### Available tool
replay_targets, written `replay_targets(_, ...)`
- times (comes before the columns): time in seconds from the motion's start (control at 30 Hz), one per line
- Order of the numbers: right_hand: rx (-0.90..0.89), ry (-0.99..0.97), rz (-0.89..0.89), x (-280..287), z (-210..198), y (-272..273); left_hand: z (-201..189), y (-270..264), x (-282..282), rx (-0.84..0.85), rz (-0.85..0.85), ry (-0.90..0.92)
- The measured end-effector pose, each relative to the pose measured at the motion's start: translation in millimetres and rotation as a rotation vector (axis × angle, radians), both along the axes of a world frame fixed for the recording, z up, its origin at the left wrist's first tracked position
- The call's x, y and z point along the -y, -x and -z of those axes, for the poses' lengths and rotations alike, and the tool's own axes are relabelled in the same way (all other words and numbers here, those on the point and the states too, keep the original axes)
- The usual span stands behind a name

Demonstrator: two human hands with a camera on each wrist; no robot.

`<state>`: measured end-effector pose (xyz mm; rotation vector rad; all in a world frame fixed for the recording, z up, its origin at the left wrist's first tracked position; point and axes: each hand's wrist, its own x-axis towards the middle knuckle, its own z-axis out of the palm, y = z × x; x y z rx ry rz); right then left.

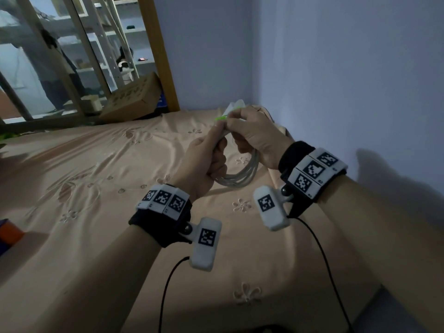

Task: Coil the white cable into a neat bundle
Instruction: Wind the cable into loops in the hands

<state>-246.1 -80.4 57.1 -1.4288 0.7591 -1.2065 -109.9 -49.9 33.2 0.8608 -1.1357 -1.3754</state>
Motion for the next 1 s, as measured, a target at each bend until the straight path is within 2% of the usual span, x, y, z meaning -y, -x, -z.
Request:
replay_targets(0.13,0.376,-0.123,-0.052,-5,6,2,-4,5,-1,-0.156,-0.03,0.035)
replay_targets(0.2,0.473,-0.174,-0.014,-5,8,4,-4,9,-3,-0.206,-0.034,0.047)
replay_targets(0.3,0.527,-0.211,0.0,-5,9,3,1,11,-6,-0.287,-0.041,0.057)
replay_targets(0.4,0.508,-0.211,0.023,-6,10,0,6,9,-6,-0.294,-0.03,0.062)
replay_targets(0.5,0.402,-0.157,0.037,-4,8,-3,5,2,-2,-0.205,0.005,0.036)
replay_targets(0.63,0.017,-0.02,0.031,0,1,-3,-1,-6,0,0.062,0.06,0.011)
replay_targets(0.7,-0.107,0.025,0.01,1,-3,-4,-4,-6,-1,0.106,0.057,0.01)
replay_targets(0.77,-0.08,0.022,-0.016,-1,-7,-5,-6,-5,-1,0.056,0.02,0.031)
replay_targets(0.9,0.238,-0.067,-0.047,-5,-5,-8,-11,-5,1,-0.123,-0.051,0.055)
replay_targets(1.0,0.328,-0.086,-0.024,-7,0,-11,-11,-5,-2,-0.193,-0.068,0.051)
